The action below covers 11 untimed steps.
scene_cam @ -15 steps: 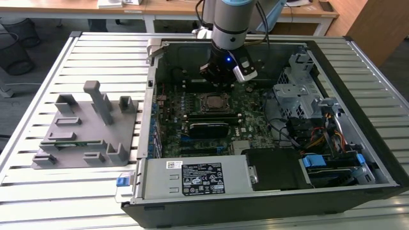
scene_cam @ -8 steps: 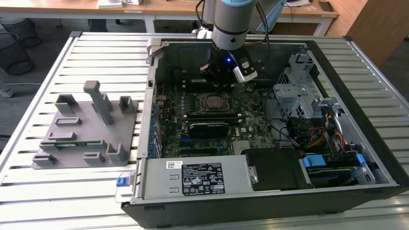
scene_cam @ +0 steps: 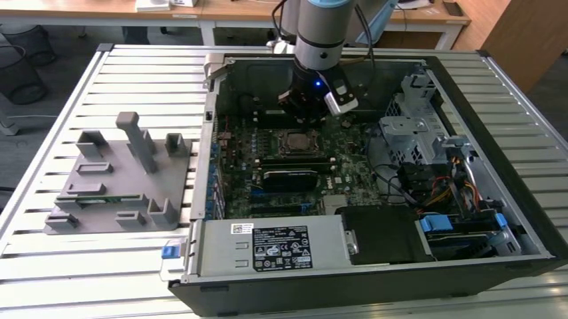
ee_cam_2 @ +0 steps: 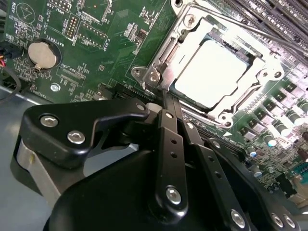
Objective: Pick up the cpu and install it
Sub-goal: 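Install the first cpu locking lever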
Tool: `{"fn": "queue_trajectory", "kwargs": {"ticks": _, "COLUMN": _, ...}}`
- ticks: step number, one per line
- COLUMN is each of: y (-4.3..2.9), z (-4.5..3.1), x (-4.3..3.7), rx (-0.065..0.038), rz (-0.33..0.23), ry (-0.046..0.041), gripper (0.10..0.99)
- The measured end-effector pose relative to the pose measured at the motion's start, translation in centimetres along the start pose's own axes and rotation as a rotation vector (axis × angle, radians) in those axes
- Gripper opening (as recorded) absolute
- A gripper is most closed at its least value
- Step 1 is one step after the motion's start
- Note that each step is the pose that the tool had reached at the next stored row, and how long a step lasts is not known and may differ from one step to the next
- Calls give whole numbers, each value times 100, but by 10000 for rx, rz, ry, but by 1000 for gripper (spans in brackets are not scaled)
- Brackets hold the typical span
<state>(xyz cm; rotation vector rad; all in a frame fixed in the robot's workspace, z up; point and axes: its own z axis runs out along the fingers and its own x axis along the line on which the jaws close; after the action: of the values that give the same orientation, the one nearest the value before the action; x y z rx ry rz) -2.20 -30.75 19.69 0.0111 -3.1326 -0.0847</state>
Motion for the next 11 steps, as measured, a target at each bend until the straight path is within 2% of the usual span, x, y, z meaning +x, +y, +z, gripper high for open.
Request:
{"fn": "queue_trajectory", "kwargs": {"ticks": 5, "y": 8, "z": 23, "x": -2, "rx": 8, "rz": -13, "ry": 4, "gripper": 106}}
{"fn": "queue_trajectory", "kwargs": {"ticks": 9, "y": 15, "z": 29, "x": -5, "rx": -148, "rz": -39, "ry": 1, "gripper": 106}}
{"fn": "queue_trajectory", "kwargs": {"ticks": 11, "y": 16, "z": 23, "x": -4, "rx": -177, "rz": -42, "ry": 0, "gripper": 106}}
